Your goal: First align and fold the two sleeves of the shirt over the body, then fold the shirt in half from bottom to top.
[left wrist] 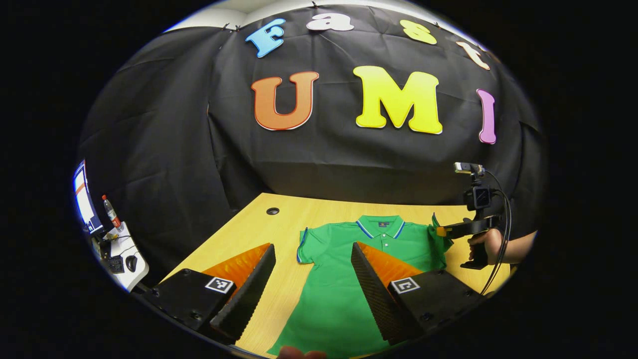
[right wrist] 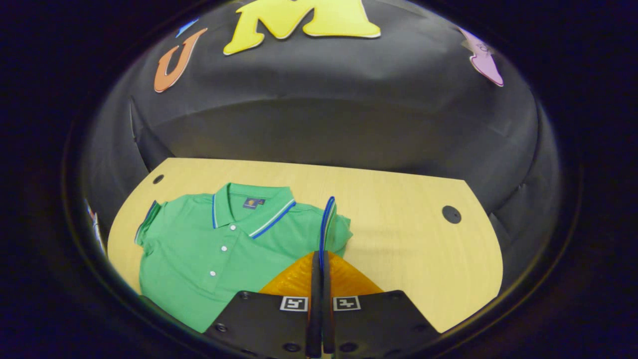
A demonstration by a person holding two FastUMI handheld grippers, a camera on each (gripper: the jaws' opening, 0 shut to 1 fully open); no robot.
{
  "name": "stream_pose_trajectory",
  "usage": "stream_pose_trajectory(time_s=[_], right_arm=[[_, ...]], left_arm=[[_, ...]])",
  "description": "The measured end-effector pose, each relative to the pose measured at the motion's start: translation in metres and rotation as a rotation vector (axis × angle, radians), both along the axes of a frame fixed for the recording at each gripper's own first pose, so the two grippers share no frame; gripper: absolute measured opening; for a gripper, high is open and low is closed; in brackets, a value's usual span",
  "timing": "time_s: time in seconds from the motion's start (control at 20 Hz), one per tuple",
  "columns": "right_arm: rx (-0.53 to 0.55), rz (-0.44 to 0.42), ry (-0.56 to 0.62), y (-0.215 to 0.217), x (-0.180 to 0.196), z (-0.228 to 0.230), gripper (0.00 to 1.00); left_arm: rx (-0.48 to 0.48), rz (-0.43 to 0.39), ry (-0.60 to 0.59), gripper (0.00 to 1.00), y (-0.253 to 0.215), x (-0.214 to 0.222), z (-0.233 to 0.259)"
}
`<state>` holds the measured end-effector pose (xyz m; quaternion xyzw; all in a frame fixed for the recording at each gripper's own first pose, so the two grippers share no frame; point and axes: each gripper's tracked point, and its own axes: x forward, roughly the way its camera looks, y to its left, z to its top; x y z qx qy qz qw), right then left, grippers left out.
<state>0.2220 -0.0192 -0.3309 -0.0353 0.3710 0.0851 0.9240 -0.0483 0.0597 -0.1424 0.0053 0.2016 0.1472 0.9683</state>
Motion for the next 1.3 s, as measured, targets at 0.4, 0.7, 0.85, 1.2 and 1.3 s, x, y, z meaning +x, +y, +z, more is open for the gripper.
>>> stream_pose_trajectory(time_s=[0.4,0.7,0.85,1.2,1.3], right_arm=[[0.062,0.044,0.004,0.053,-0.003,0.0,0.38],[0.074,-0.026,-0.046,0.036,-0.023,0.03,0.89],[0.044,-0.024,-0.081,0.026,-0.052,0.052,0.92],[0.068,0.026,-0.159,0.011,-0.14,0.117,0.93],[0.055,0.027,-0.195,0.002,-0.161,0.138,0.92]], left_arm=[[0.034,0.039,-0.006,0.98,0.027,-0.02,0.008],[0.017,0.0,-0.035,0.99,0.025,-0.012,0.013],[0.013,-0.018,-0.049,0.99,0.031,-0.002,0.012],[-0.088,-0.09,-0.01,0.99,0.053,0.044,-0.019],[-0.13,-0.117,0.019,0.99,0.058,0.06,-0.035]])
